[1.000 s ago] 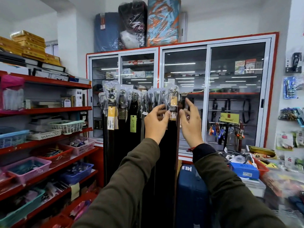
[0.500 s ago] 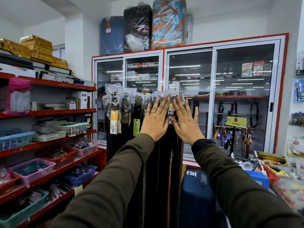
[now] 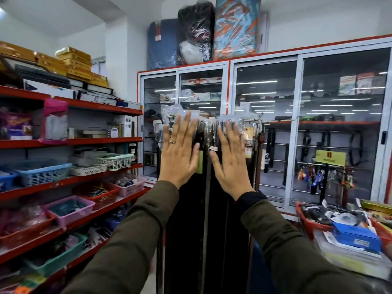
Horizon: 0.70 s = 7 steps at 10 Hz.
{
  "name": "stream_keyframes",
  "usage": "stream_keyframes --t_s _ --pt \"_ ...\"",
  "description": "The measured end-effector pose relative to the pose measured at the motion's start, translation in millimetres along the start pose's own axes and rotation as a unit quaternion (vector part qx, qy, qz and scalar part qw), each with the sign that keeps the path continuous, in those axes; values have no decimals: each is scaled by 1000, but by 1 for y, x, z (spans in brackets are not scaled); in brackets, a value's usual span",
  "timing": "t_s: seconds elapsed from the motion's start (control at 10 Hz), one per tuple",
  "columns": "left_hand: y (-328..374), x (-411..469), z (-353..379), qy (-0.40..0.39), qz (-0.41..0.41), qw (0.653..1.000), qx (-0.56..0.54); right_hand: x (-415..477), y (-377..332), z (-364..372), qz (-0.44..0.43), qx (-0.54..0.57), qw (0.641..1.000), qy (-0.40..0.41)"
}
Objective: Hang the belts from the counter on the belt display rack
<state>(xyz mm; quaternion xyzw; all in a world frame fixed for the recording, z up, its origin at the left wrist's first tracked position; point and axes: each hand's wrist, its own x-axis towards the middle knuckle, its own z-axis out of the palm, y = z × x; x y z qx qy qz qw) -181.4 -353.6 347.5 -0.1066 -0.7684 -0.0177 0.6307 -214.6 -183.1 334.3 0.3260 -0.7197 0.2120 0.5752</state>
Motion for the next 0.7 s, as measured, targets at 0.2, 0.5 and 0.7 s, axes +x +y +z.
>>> stream_keyframes --t_s 0.2,0.5,0.7 --pt "-67 -10 -15 -43 -64 996 -49 32 -53 46 -20 -46 997 -58" --pt "-81 -7 11 -167 -12 983 -78 36 -40 83 23 -129 986 -104" --pt "-62 -16 14 -129 -47 990 -41 33 -44 69 17 -129 984 -120"
